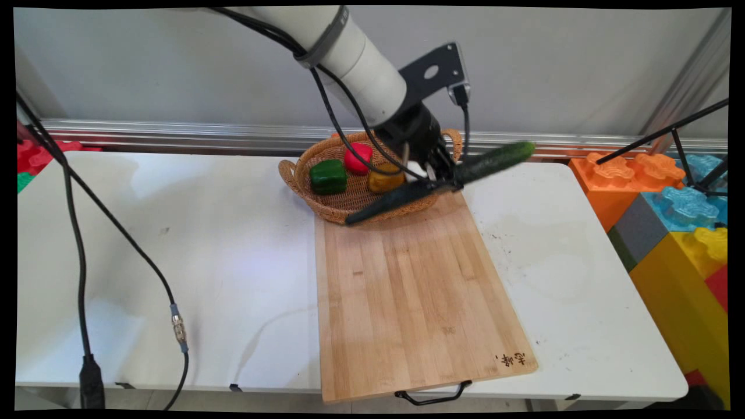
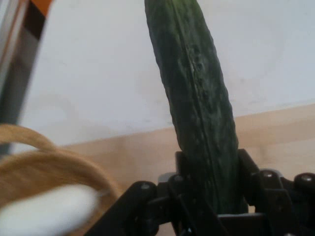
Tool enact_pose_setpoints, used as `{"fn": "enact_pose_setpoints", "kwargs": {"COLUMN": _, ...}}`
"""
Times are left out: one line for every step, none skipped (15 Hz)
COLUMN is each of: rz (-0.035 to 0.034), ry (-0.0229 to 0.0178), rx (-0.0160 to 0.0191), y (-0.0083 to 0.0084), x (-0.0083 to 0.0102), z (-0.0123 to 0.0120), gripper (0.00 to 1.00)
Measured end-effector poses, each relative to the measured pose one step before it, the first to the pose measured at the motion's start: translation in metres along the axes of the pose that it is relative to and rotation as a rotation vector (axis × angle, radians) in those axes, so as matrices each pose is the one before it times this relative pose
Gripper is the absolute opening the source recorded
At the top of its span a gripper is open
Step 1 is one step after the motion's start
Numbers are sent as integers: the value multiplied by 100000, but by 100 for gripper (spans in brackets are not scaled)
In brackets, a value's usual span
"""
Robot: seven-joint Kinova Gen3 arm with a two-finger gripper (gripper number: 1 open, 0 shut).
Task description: Place the picked object on the cutting board
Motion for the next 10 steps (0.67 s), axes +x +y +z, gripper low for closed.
{"fn": "enact_pose_setpoints", "kwargs": {"rz": -3258, "ry": -998, "rx": -1771, "y": 746, "x": -79, "z": 169, "gripper": 0}}
{"fn": "enact_pose_setpoints", "kwargs": {"rz": -4535, "ry": -1296, "rx": -2489, "y": 1059, "x": -141, "z": 379, "gripper": 0}}
{"fn": "enact_pose_setpoints", "kwargs": {"rz": -4162, "ry": -1415, "rx": -2435, "y": 1002, "x": -220, "z": 531, "gripper": 0}}
{"fn": "enact_pose_setpoints", "kwargs": {"rz": -3183, "ry": -1211, "rx": -1907, "y": 790, "x": -212, "z": 548, "gripper": 0}}
{"fn": "enact_pose_setpoints", "kwargs": {"rz": -3337, "ry": -1411, "rx": -1959, "y": 813, "x": -317, "z": 709, "gripper": 0}}
{"fn": "enact_pose_setpoints", "kwargs": {"rz": -2402, "ry": -1151, "rx": -1532, "y": 614, "x": -280, "z": 633, "gripper": 0}}
{"fn": "enact_pose_setpoints", "kwargs": {"rz": -1390, "ry": -670, "rx": -965, "y": 340, "x": -193, "z": 444, "gripper": 0}}
{"fn": "enact_pose_setpoints", "kwargs": {"rz": -1686, "ry": -992, "rx": -1380, "y": 461, "x": -307, "z": 691, "gripper": 0}}
{"fn": "enact_pose_setpoints", "kwargs": {"rz": -1275, "ry": -992, "rx": -1373, "y": 407, "x": -352, "z": 790, "gripper": 0}}
{"fn": "enact_pose_setpoints", "kwargs": {"rz": -472, "ry": -1024, "rx": -1000, "y": 269, "x": -389, "z": 810, "gripper": 0}}
